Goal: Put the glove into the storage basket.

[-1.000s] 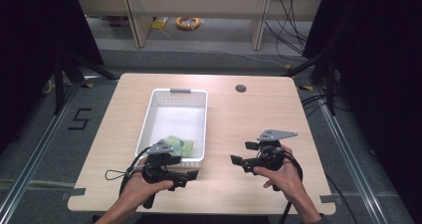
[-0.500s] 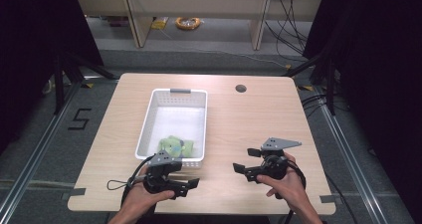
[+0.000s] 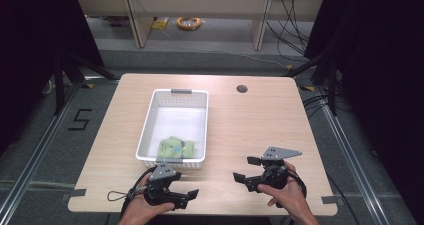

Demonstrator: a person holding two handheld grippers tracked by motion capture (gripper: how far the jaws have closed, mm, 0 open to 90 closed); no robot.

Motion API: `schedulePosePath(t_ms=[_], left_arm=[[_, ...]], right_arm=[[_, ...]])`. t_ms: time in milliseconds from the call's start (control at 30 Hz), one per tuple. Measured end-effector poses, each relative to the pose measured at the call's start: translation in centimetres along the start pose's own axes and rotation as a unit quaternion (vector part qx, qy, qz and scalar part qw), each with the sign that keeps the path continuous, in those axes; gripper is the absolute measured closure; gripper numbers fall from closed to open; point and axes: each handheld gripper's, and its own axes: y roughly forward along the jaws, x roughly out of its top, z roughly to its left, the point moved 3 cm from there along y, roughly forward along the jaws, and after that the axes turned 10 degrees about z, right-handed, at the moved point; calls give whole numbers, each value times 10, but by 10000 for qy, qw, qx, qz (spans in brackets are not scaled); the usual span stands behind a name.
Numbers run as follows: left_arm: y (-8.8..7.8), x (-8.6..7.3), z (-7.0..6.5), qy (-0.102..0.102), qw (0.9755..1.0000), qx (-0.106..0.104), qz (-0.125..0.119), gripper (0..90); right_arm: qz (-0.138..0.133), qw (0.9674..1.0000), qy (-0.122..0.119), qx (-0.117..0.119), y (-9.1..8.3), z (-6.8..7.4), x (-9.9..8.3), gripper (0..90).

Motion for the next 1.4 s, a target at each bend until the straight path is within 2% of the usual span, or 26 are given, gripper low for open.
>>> schedulePosePath(t_ms=[67,100,133,167,367,433,467,533,600,633,667,700,733,833,867,900,933,1000,1033,1133,1167,1233,1267,1300,1367,1400], left_arm=[[1,-4,0,25,10000,17,68,158],[3,-5,-1,-72,10000,18,46,158],[3,-6,-1,-21,10000,-16,64,158],[3,-7,0,12,10000,-11,55,158],[8,-17,-2,-52,10000,-5,35,158],[9,-20,-2,-69,9999,45,101,158],[10,-21,-3,-129,9999,-18,48,158],[10,-23,-4,-44,10000,0,34,158],[11,-25,-5,-58,10000,34,35,158],[11,-27,-4,34,9999,88,119,158],[12,-28,-7,-39,10000,27,59,158],[11,-29,-7,20,9999,49,140,158],[13,-29,-8,-32,10000,-14,84,158],[13,-31,-9,100,9999,-21,101,158],[13,-33,-11,28,9999,-6,134,158],[13,-33,-11,78,9999,-4,125,158],[13,-34,-11,144,9998,-16,160,158],[14,-35,-12,58,9999,55,108,158],[13,-35,-11,168,9997,11,153,158],[15,-38,-13,113,9998,43,172,158],[15,-38,-13,209,9996,59,200,158],[15,-40,-15,215,9995,67,205,158],[14,-41,-14,290,9989,115,345,158],[14,-41,-16,173,9993,74,333,158],[14,-43,-16,314,9989,134,318,158],[14,-43,-17,280,9990,119,330,158]], right_arm=[[-38,10000,3,22,2,0,-2,175],[-55,10000,-35,9,2,-1,-3,175],[-28,10000,86,40,1,1,-4,174],[-83,9999,-55,18,2,-1,-5,174],[7,9999,125,58,2,1,-16,173],[-25,10000,-12,13,3,-2,-18,173],[56,9999,90,28,2,0,-21,173],[10,10000,-39,-24,4,-2,-24,172],[78,10000,49,7,4,0,-28,172],[96,9999,25,-26,5,0,-31,171],[76,9999,97,77,5,2,-32,171],[62,10000,-24,21,5,-1,-33,171],[62,10000,-11,35,5,0,-34,170],[138,9999,-74,-11,4,0,-39,168],[103,9999,-104,-60,4,0,-40,168],[47,10000,34,34,3,4,-42,168],[39,10000,-83,24,3,3,-42,168],[76,10000,-13,-7,2,6,-46,167],[74,9999,-52,-89,2,5,-47,167],[111,9997,-214,-82,2,7,-52,166],[224,9997,-98,-91,1,9,-55,167],[272,9991,-299,-152,1,10,-58,166],[354,9991,-199,-158,0,12,-60,166],[371,9987,-297,-200,0,11,-61,166],[383,9981,-379,-282,0,12,-63,166],[393,9983,-313,-295,-1,13,-65,166]])
